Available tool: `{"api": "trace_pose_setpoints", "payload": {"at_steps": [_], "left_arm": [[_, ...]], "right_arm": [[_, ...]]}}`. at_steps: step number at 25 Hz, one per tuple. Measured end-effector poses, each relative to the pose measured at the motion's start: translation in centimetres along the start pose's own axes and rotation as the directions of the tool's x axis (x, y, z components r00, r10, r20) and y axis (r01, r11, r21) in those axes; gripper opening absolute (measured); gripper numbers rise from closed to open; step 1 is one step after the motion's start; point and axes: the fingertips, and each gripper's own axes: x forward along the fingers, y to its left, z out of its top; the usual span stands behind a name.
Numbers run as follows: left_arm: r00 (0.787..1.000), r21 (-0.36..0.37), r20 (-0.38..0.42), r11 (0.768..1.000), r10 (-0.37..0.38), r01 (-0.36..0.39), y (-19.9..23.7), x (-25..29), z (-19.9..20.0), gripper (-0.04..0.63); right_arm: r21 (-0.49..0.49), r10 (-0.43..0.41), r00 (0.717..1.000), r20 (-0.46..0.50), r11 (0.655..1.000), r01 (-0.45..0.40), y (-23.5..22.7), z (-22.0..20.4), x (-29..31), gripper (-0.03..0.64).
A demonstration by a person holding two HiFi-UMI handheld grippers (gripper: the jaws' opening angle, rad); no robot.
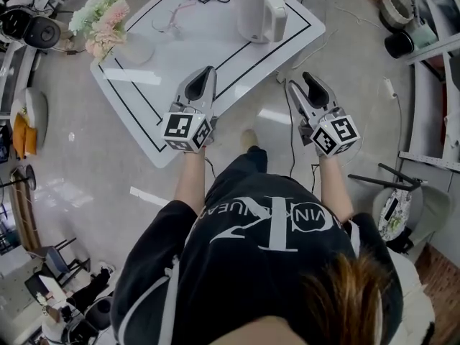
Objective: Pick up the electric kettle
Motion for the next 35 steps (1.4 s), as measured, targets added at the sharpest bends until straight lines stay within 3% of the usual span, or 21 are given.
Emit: {"api": "trace_pose_setpoints", "payload": {"at_steps": [15,24,29,35], "left_arm": [[1.000,-0.019,0.021,1.000,-0.018,0.019,4.0,7.1,1.0,0.009],[0.999,-0.024,-0.024,0.999,-0.026,0.026,3.6,8.7,-0.8,0.009],[0.999,-0.035,-0.029,0.999,0.023,-0.024,4.0,9.2,-0.9,0.009],[0.994,-0.064,-0.018,0.992,0.109,-0.110,4.5,9.6,-0.8,0.009]], "right_arm": [[-0.005,0.056,0.998,-0.016,0.998,-0.056,-3.7,1.6,7.3,0.195],[-0.038,0.199,0.980,0.010,0.979,-0.199,-4.2,4.2,10.8,0.230],[-0.067,0.296,0.954,-0.054,0.952,-0.299,-4.2,4.4,12.1,0.233],[-0.082,0.428,0.893,-0.136,0.894,-0.441,-3.6,4.4,13.5,0.229]]}}
